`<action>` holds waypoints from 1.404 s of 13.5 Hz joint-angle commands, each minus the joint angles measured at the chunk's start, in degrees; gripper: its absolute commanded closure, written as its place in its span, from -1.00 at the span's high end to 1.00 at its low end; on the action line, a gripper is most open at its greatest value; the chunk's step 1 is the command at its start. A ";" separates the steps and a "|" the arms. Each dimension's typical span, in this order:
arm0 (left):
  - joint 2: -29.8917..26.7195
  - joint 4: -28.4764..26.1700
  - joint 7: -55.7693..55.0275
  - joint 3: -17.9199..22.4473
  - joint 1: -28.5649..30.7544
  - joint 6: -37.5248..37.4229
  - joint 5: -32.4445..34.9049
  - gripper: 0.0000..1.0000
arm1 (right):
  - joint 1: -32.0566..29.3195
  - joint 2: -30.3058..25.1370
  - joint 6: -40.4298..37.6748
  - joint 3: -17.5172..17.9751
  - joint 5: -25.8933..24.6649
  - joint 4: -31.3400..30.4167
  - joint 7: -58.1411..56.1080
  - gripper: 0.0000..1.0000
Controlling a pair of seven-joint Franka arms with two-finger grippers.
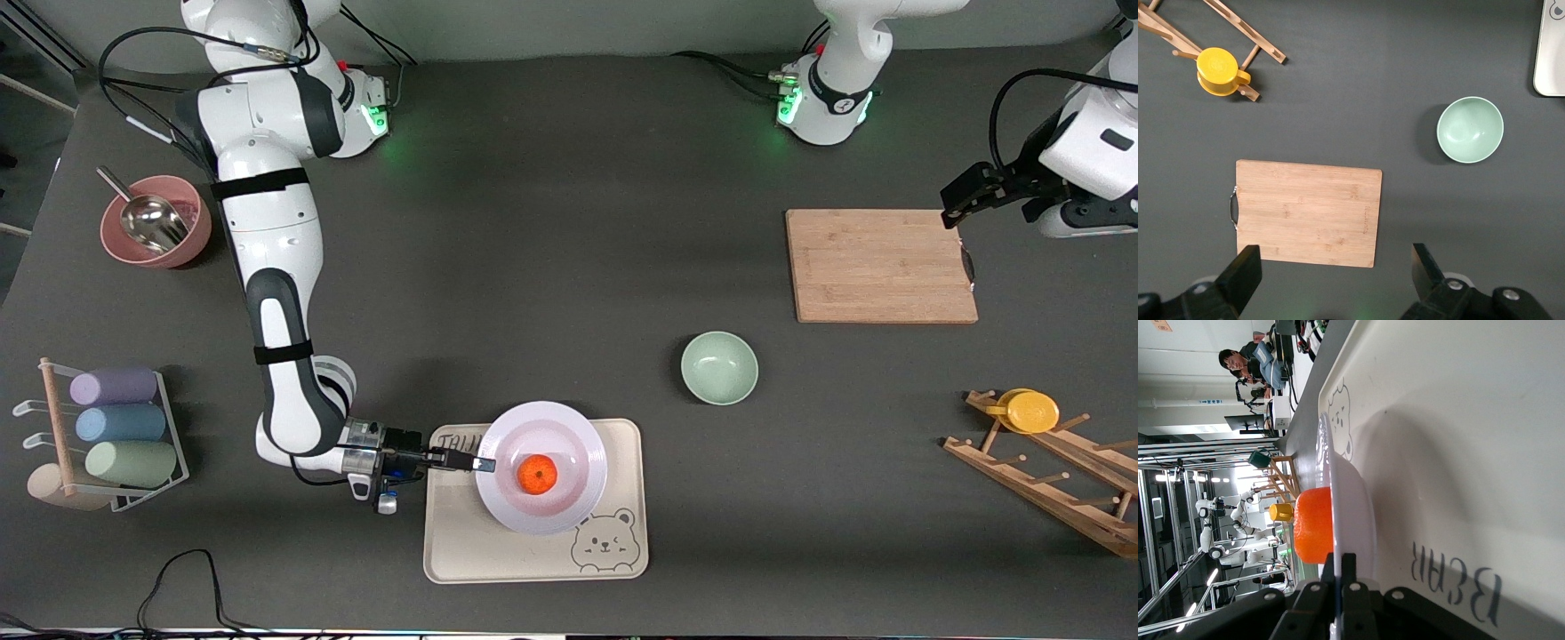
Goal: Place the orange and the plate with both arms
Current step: 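Open the right gripper and release the plate on the tray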
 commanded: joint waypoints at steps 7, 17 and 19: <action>0.24 0.95 -0.27 0.11 -0.05 -0.77 -0.75 1.00 | 0.07 1.92 -0.95 -0.39 0.44 2.21 -1.60 -0.49; 0.15 0.95 -0.27 0.02 -0.05 -0.86 -0.75 1.00 | -0.11 1.13 0.81 -0.48 -4.12 2.30 0.59 0.41; 0.15 0.95 -0.27 0.02 -0.05 -0.86 -0.75 1.00 | -0.11 0.96 0.81 -2.14 -6.48 2.48 2.96 0.41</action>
